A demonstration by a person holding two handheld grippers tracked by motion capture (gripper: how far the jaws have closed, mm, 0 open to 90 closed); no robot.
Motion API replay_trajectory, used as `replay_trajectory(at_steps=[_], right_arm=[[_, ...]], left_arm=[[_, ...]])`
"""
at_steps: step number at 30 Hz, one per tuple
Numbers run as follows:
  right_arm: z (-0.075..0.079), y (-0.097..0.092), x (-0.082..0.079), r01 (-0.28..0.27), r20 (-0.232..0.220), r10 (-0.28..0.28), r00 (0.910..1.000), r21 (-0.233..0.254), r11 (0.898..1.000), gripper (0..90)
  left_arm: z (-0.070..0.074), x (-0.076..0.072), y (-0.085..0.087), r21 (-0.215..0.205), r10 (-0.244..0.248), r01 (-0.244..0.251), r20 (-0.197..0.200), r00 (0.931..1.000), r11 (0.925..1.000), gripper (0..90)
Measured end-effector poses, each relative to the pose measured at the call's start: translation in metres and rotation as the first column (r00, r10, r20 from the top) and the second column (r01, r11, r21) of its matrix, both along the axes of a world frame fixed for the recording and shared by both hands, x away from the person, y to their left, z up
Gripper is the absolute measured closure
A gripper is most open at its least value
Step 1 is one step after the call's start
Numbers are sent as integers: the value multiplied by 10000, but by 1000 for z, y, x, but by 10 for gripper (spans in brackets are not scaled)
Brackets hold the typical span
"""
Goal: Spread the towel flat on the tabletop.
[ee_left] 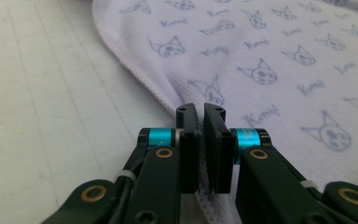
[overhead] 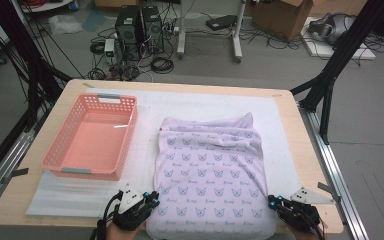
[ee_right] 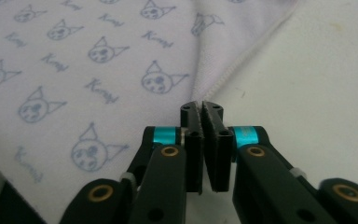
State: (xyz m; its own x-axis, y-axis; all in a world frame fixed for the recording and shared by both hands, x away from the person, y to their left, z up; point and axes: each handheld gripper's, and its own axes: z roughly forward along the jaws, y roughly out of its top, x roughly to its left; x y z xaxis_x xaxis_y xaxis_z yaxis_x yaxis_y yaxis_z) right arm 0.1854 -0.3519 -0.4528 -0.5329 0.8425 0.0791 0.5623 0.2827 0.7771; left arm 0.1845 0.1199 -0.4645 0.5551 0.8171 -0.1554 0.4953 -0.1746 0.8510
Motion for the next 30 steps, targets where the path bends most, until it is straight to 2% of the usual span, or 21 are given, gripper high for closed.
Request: replay_trajectory(at_steps=[6, 9, 10, 12, 15, 20, 24, 28, 30], right_arm=[[3, -10, -23, -641, -277, 643, 9975, 65, 9979, 880], [2, -13, -34, -753, -427, 765, 9962, 288, 9967, 873], [2, -13, -35, -798, -354, 807, 9961, 251, 9965, 861], [4, -9, -34, -607, -217, 613, 9979, 296, 9977, 706], [8, -8, -28, -342, 155, 334, 9993, 502, 9982, 635], [8, 0, -9, 5, 293, -9, 9996, 146, 9999, 605], [6, 8, 10, 214, 361, -212, 9991, -38, 9998, 575], [1, 14, 23, 335, 119, -333, 9994, -229, 9992, 585], [-1, 15, 23, 365, 211, -360, 9991, -233, 9991, 633]], left_arm=[[2, -27, 11, -296, -344, 329, -503, 9981, 9990, 857], [1, -36, 9, -329, -450, 440, -307, 9985, 9985, 836], [2, -35, 8, -394, -486, 477, -209, 9986, 9981, 810], [4, -30, 6, -504, -402, 408, 116, 9991, 9979, 621], [6, -16, 7, -982, -380, 390, 118, 9992, 9944, 518], [6, 12, 8, -999, -167, 149, -170, 9997, 9949, 490], [3, 27, 3, -963, -516, 457, -603, 9968, 9943, 464], [1, 27, -6, -456, -443, 429, -310, 9985, 9980, 483], [0, 23, -9, 183, -200, 196, 221, 9996, 9996, 593]])
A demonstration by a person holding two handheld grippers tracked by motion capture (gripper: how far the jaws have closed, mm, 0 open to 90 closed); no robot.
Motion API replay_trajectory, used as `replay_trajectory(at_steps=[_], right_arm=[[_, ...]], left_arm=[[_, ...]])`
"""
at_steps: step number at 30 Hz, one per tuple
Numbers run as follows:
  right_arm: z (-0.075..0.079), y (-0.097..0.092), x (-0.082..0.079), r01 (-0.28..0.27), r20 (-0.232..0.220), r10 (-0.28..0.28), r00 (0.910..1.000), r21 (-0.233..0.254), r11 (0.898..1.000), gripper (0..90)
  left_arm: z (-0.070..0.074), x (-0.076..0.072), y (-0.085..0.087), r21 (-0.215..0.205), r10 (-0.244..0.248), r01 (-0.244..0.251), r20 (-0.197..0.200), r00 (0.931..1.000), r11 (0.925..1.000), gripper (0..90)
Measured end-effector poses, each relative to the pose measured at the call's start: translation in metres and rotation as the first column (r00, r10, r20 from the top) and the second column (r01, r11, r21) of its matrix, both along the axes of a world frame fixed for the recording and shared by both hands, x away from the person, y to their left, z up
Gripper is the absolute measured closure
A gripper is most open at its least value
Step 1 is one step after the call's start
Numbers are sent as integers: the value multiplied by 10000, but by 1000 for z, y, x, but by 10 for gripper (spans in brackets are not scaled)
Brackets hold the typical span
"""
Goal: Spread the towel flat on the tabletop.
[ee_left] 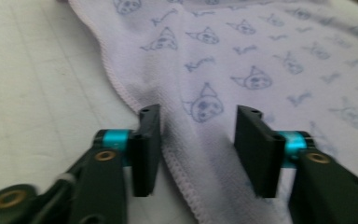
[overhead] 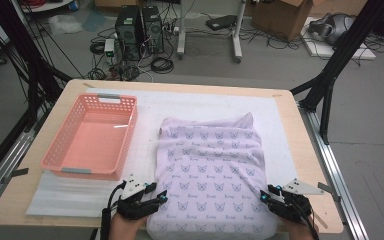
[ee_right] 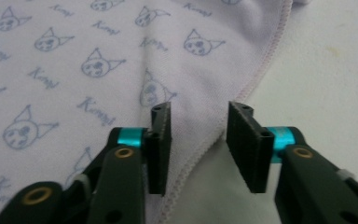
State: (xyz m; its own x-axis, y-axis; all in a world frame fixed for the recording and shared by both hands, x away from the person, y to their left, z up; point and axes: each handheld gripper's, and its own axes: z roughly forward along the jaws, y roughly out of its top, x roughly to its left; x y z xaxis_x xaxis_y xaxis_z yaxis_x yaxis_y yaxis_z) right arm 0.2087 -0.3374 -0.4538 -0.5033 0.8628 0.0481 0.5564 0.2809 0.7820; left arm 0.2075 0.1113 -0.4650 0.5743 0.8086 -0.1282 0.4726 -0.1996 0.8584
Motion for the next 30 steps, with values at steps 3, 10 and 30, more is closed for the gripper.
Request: replay_trajectory(at_steps=[3, 10, 30], right_arm=[[0, -4, -1, -150, -109, 153, 9998, 302, 9994, 853], [2, -9, -15, -404, -232, 410, 9989, 259, 9988, 870], [5, -8, -11, -123, -101, 127, 9999, 352, 9993, 650]], left_arm=[[-2, -3, 1, -32, 202, -202, 163, 9997, 9998, 775], [0, -20, 10, -261, 68, -72, -170, 9998, 9996, 860], [3, 2, 13, -1247, -172, 73, -784, 9968, 9922, 522]])
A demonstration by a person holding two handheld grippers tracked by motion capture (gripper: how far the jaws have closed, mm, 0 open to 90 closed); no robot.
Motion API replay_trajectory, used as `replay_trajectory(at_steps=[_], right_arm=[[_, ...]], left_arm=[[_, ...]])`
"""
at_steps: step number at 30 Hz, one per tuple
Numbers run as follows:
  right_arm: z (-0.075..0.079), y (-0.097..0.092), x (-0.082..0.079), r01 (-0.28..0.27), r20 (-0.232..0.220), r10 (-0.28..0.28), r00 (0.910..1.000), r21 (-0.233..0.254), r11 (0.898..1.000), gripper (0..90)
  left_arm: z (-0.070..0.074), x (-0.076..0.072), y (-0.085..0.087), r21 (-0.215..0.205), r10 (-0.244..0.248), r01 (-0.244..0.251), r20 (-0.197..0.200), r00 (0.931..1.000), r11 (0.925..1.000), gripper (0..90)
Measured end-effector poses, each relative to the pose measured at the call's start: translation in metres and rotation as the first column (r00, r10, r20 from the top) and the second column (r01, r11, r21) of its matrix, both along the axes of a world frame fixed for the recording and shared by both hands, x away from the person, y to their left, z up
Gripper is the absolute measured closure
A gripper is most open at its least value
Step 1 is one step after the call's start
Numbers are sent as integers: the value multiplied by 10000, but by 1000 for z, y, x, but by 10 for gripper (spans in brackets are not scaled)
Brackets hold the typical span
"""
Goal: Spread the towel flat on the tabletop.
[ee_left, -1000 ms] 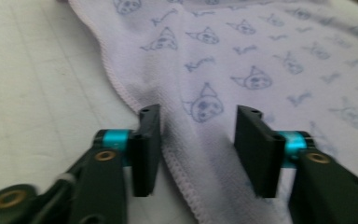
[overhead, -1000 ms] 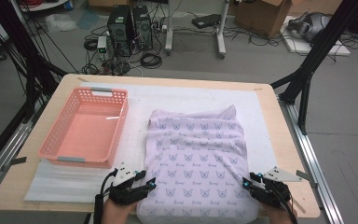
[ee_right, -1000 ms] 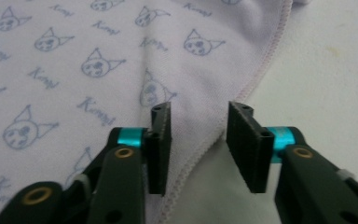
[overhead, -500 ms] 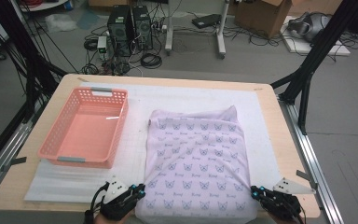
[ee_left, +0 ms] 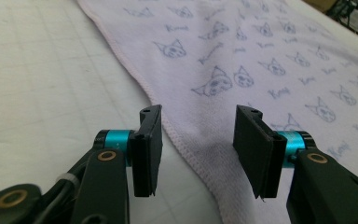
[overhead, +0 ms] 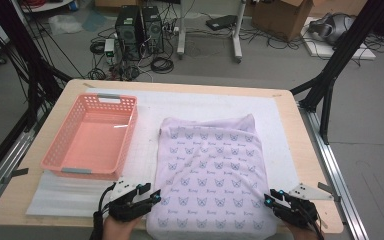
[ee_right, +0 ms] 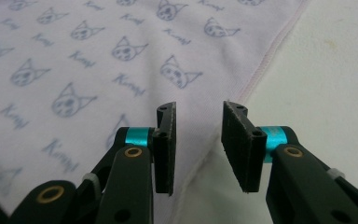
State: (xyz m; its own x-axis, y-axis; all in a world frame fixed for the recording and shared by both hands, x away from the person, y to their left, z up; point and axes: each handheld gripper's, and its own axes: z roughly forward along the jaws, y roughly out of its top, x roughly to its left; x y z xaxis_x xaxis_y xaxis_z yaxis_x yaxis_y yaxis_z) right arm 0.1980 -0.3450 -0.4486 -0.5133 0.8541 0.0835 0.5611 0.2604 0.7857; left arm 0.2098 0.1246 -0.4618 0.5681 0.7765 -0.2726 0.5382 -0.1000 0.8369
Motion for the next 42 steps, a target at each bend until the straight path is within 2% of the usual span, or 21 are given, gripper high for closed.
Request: replay_trajectory(at_steps=[1, 2, 4, 5, 6, 7, 11, 15, 19, 20, 21, 22, 25, 28, 31, 32, 33, 35, 36, 37, 42], right_arm=[[-1, 1, 3, 45, -73, -45, 10000, -33, 10000, 654], [-3, 2, 6, 91, -73, -92, 9999, -147, 9999, 672], [-5, 3, 7, 176, -30, -176, 9998, -167, 9997, 750], [-5, 2, 6, 126, -16, -126, 9999, -107, 9999, 848], [-5, 1, 6, -41, -63, 41, 10000, -35, 10000, 855], [-5, 1, 4, -71, -74, 70, 9999, -40, 10000, 860], [-4, -5, -5, -203, -193, 203, 9996, 11, 9998, 867], [-2, -12, -18, -456, -301, 458, 9985, 68, 9989, 869], [-2, -14, -30, -715, -405, 714, 9966, -9, 9974, 865], [-2, -15, -32, -717, -429, 720, 9965, 91, 9974, 836], [-1, -16, -32, -644, -403, 650, 9971, 169, 9978, 751], [-1, -16, -32, -591, -389, 601, 9974, 266, 9979, 703], [1, -17, -28, -493, -223, 502, 9985, 397, 9980, 662], [3, -14, -20, -171, -61, 174, 9998, 434, 9989, 653], [2, -9, -11, -24, 17, 24, 10000, 405, 9992, 640], [1, -7, -7, -20, -29, 21, 10000, 324, 9995, 642], [-1, -4, -5, -11, -114, 14, 9999, 226, 9997, 652], [-5, 0, -3, 51, -95, -52, 9999, -141, 9999, 720], [-5, -1, -3, 38, -32, -39, 10000, -122, 9999, 796], [-5, -2, -3, -112, -117, 112, 9999, 18, 9999, 858], [-3, -4, -11, -405, -251, 405, 9989, 16, 9992, 872]], left_arm=[[-2, 1, -4, 137, -157, 158, -64, 9999, 9998, 523], [-2, -1, -7, 359, -110, 103, 193, 9998, 9993, 520], [-3, -4, -12, 881, 166, -216, 568, 9983, 9959, 628], [-3, -6, -11, 1119, 239, -314, 680, 9974, 9932, 786], [-3, -7, -10, 988, 288, -335, 486, 9984, 9945, 855], [-2, -7, -9, 914, 326, -357, 351, 9989, 9952, 864], [-1, -17, 0, 860, 255, -272, 206, 9995, 9959, 870], [1, -32, 9, 541, 132, -137, 83, 9999, 9984, 870], [1, -45, 6, 520, -139, 120, 350, 9993, 9986, 846], [2, -45, 5, 559, -173, 146, 467, 9988, 9983, 773], [3, -43, 4, 560, -113, 84, 518, 9986, 9984, 670], [4, -40, 5, 442, -72, 50, 503, 9987, 9990, 633], [5, -27, 7, 70, 182, -185, 301, 9994, 9998, 550], [5, -14, 6, -57, 198, -197, 87, 9998, 9998, 535], [1, -5, -2, 52, -207, 208, -174, 9996, 9998, 543], [-1, -4, -6, 226, -356, 359, -146, 9993, 9991, 566], [-1, -6, -9, 479, -321, 317, 77, 9995, 9984, 582], [-2, -9, -12, 1034, -63, 15, 456, 9989, 9946, 740], [-3, -9, -12, 1005, -8, -39, 472, 9989, 9949, 812], [-2, -9, -11, 979, -17, -24, 419, 9991, 9952, 838], [1, -20, -5, 923, -58, 46, 126, 9999, 9957, 861]])
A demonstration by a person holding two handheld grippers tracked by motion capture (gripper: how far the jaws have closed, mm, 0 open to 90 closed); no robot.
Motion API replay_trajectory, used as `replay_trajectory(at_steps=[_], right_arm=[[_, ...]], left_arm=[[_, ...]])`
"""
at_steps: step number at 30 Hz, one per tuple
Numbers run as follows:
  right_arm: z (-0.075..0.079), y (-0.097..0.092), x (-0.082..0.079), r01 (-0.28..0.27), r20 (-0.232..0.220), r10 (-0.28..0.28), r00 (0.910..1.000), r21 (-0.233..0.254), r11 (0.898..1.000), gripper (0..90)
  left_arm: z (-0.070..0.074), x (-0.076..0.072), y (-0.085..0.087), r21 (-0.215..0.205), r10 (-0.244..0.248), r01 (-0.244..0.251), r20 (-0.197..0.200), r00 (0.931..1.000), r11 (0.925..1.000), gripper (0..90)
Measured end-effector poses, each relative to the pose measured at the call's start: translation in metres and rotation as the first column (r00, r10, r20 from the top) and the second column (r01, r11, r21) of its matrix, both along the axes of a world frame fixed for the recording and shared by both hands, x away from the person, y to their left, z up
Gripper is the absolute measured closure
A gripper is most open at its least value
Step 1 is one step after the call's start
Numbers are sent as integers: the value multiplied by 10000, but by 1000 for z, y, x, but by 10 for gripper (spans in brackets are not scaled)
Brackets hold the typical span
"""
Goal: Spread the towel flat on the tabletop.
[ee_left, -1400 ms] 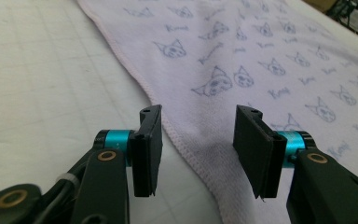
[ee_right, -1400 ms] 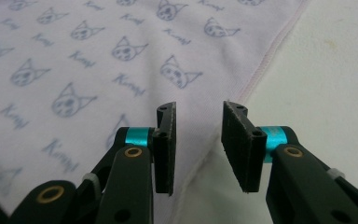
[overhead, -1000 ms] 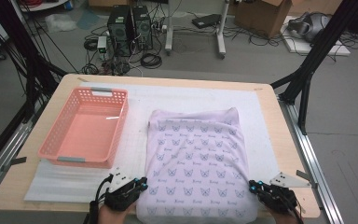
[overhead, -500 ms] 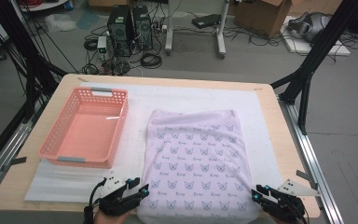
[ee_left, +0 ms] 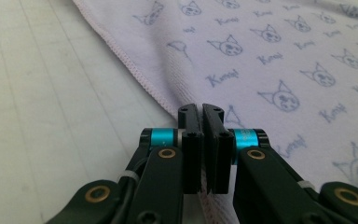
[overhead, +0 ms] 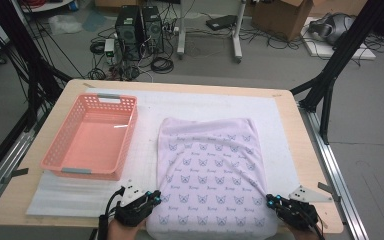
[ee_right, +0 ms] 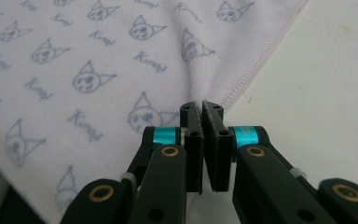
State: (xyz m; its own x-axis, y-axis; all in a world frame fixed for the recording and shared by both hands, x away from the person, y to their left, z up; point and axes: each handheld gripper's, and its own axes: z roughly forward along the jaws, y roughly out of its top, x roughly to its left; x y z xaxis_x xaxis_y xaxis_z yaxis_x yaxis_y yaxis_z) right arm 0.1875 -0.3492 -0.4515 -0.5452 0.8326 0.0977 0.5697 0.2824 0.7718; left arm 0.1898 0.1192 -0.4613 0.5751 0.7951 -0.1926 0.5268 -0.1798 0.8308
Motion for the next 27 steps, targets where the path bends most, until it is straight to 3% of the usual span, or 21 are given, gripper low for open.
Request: replay_trajectory(at_steps=[6, 8, 10, 13, 18, 27], right_arm=[[4, -4, -23, -477, -255, 477, 9985, 15, 9989, 872], [2, -5, -29, -608, -449, 609, 9971, 48, 9981, 833], [3, -8, -29, -401, -497, 414, 9979, 268, 9988, 695], [6, -12, -23, -59, -165, 70, 9998, 628, 9980, 675], [5, -14, -10, 514, 115, -523, 9986, 655, 9965, 682], [2, -15, 20, 1005, 59, -1010, 9949, 613, 9930, 680]], left_arm=[[-1, -25, 9, -147, -399, 398, -7, 9992, 9991, 845], [-1, -27, 9, -276, -411, 412, 51, 9991, 9988, 729], [0, -23, 11, -561, -255, 259, 85, 9996, 9981, 573], [3, -15, 12, -932, -27, 50, 246, 9997, 9956, 506], [7, -4, 16, -1370, -42, 107, 474, 9989, 9905, 510], [11, 25, 16, -1465, -10, 92, 562, 9984, 9892, 518]])
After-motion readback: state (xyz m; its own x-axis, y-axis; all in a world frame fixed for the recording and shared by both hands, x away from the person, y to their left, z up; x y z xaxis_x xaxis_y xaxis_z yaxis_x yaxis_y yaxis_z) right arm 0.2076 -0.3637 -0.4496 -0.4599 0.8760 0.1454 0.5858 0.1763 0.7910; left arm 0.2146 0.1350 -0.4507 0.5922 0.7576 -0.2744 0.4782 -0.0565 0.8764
